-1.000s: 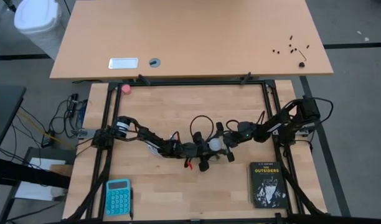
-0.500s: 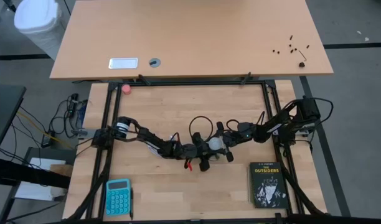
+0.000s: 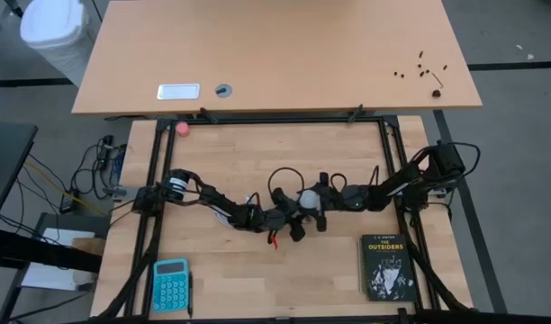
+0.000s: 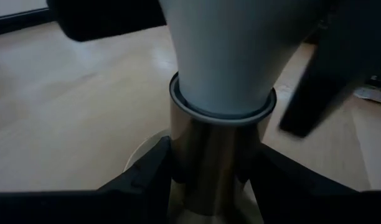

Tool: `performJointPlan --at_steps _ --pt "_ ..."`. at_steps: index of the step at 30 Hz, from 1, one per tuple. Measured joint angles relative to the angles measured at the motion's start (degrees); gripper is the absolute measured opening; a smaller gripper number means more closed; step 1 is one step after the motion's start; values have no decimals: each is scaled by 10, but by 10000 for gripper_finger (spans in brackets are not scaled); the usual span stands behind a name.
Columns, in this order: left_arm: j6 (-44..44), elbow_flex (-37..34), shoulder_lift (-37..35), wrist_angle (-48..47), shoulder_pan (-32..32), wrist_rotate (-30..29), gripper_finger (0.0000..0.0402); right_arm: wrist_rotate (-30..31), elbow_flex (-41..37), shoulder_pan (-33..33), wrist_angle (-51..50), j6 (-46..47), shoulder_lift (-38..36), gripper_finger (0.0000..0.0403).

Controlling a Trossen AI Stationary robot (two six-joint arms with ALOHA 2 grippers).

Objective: Screw lightbulb
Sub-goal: Insert the white lightbulb into the silver lamp

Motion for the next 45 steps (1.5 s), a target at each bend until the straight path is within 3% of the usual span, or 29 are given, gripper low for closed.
performJointPlan --at_steps 7,14,22,27,30,45 --pt "-3 0 0 5 -1 -35 184 81 63 18 -125 40 0 259" --pt "-1 0 0 6 -4 -39 184 77 69 19 -131 62 1 259" --pt "9 0 -1 4 -7 -13 184 14 66 15 -178 36 -37 305" --pt "19 2 -1 3 -5 39 184 -142 66 -15 -254 11 -78 333" --pt "19 2 -2 4 -4 55 184 -200 66 -32 -303 -2 -104 340" --pt "-2 2 -2 -6 -3 57 184 -234 66 -45 -511 -70 -228 322"
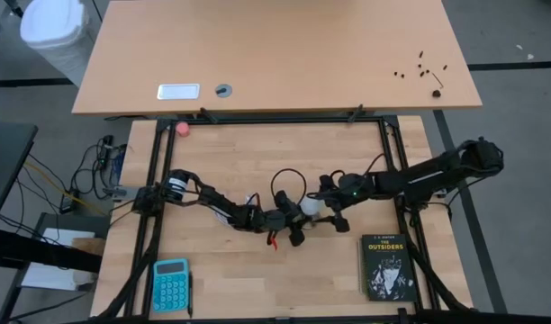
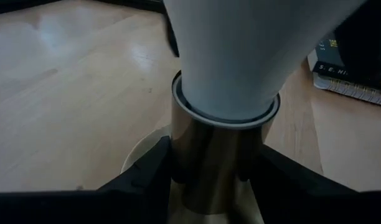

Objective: Screw lightbulb
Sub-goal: Insert the white lightbulb into the silver lamp

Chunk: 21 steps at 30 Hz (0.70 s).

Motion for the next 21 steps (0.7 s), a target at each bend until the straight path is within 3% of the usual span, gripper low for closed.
performJointPlan --at_steps 3,8,13,21 --pt "-4 0 0 -2 0 -8 184 -9 0 0 -43 6 -27 317" --pt "-9 -1 0 -4 1 -22 184 -84 0 5 -80 27 -78 308" --pt "-3 -1 0 -4 2 -21 184 -5 0 0 -83 30 -72 298" --pt "2 -1 0 -1 0 2 184 4 0 -29 0 16 4 293"
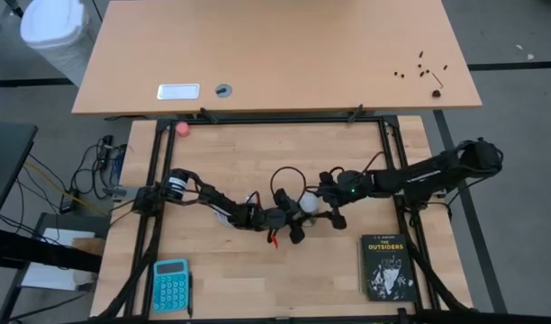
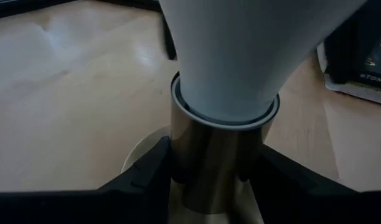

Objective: Screw lightbulb
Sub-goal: Insert the white lightbulb into the silver lamp

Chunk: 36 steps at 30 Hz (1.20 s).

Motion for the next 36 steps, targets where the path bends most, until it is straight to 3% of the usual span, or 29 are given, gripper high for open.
performJointPlan --at_steps 11,20,25,30,36 --pt "1 0 1 7 -5 -21 184 -47 -20 1 66 23 19 282" --pt "-2 -1 1 4 -8 -45 184 -77 -177 40 394 109 7 268" --pt "3 -1 1 10 -6 -44 184 66 -215 49 443 120 9 263" --pt "11 -2 1 18 -6 -34 184 76 -199 39 443 92 26 265" --pt "20 -2 1 23 -7 -5 184 43 -187 34 468 48 86 271"
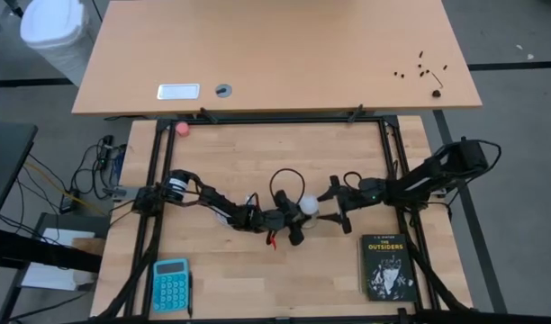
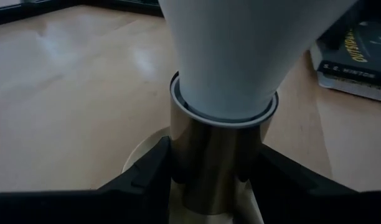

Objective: Screw lightbulb
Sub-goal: Insert the white lightbulb into the silver lamp

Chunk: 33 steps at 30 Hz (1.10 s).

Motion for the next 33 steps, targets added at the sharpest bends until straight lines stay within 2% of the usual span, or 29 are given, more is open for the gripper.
performJointPlan --at_steps 6,10,14,19,26,33 --pt "13 0 0 4 0 44 184 -50 0 -24 103 -41 70 291" --pt "27 0 0 10 0 76 184 -116 13 -41 151 -48 124 301" --pt "31 0 0 13 0 101 184 -169 47 -50 169 -56 183 301" --pt "31 1 0 13 0 105 184 -243 84 -58 207 -53 235 293" --pt "31 1 0 13 0 105 184 -254 79 -65 277 -51 264 287" --pt "26 1 0 10 0 98 184 -252 85 -65 278 -50 280 219"
